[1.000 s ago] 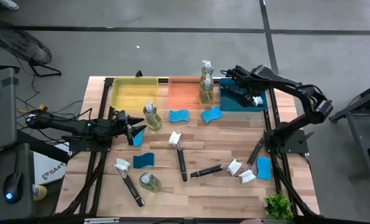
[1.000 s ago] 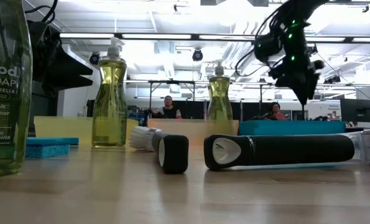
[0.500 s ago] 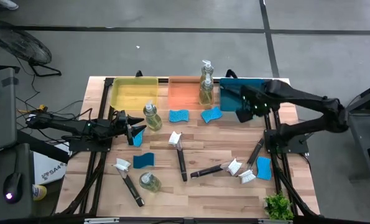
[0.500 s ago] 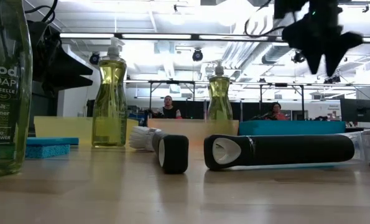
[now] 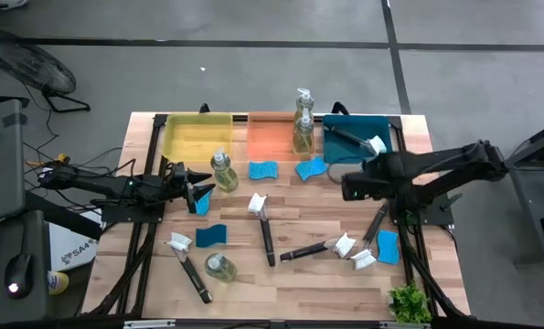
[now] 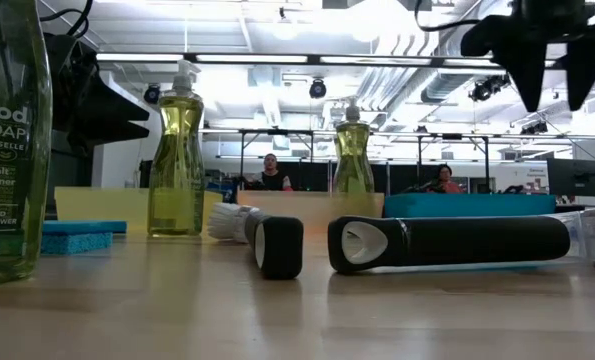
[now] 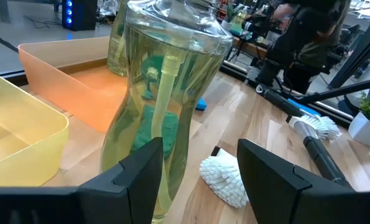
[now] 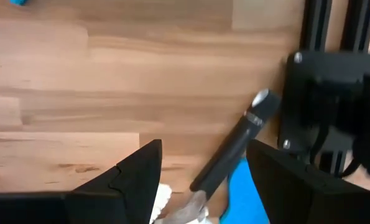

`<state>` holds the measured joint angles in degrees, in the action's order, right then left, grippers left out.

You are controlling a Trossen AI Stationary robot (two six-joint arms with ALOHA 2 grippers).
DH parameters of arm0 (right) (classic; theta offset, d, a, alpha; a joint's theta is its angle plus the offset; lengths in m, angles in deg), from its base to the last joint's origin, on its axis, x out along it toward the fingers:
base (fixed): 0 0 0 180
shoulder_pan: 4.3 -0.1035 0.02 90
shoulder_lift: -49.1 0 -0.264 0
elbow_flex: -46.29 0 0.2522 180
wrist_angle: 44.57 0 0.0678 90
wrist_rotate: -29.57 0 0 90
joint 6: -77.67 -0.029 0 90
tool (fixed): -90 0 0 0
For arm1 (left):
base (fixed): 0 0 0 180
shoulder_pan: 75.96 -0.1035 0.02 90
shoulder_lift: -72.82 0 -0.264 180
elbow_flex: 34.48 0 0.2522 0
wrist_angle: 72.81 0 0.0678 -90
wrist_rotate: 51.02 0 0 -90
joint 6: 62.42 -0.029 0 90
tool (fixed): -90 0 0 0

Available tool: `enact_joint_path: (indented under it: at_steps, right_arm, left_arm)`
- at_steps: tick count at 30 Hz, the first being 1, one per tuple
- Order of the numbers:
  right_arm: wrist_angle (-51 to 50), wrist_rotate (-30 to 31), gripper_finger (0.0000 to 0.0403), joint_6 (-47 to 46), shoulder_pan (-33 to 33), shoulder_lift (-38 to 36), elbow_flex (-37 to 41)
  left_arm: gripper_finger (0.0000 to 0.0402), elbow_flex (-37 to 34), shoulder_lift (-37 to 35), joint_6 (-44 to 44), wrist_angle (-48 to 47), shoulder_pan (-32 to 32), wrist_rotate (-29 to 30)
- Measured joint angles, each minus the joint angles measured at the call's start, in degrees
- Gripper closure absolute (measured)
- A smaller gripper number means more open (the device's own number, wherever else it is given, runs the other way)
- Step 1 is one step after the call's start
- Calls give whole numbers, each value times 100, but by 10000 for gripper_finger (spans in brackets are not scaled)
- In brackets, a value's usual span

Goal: Pick & Place Kitchen Sink Supplies
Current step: Put the black dish brush into the blue bin

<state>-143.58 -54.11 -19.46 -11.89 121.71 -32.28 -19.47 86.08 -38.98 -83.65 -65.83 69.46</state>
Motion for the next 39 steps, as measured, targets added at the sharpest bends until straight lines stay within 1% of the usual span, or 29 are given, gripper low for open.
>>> enact_joint_path:
  at_steps: [3, 7, 13, 16, 18, 24, 32, 36, 39]
  right_arm:
    - [-20, -106, 174, -648, -436, 230, 2]
    - [-26, -409, 174, -1284, -870, 571, 2]
    - [70, -968, 174, -1794, -1253, 979, 52]
    - [804, -1225, 174, -1911, -1312, 947, 456]
    - [1345, -1285, 174, -1940, -1323, 892, 808]
    - [1436, -1411, 174, -2165, -1202, 595, 1442]
    - [2499, -1723, 174, -2485, -1172, 381, 2366]
    - [2607, -1887, 174, -2504, -1142, 377, 2660]
    - [2875, -1913, 174, -2523, -1142, 375, 2826]
  left_arm:
    - [199, -1, 0, -2, 0, 1, -1]
    - [199, 0, 0, -2, 0, 2, -1]
    - [199, -2, -1, -1, 0, 1, -1]
    - [199, 1, -1, -1, 0, 0, -1]
    - [199, -2, -2, 0, 0, 2, -2]
    - [199, 0, -2, -1, 0, 2, 0]
    - [199, -2, -2, -1, 0, 0, 0]
    - [199, 0, -2, 1, 0, 0, 0]
    - [199, 1, -1, 0, 1, 0, 0]
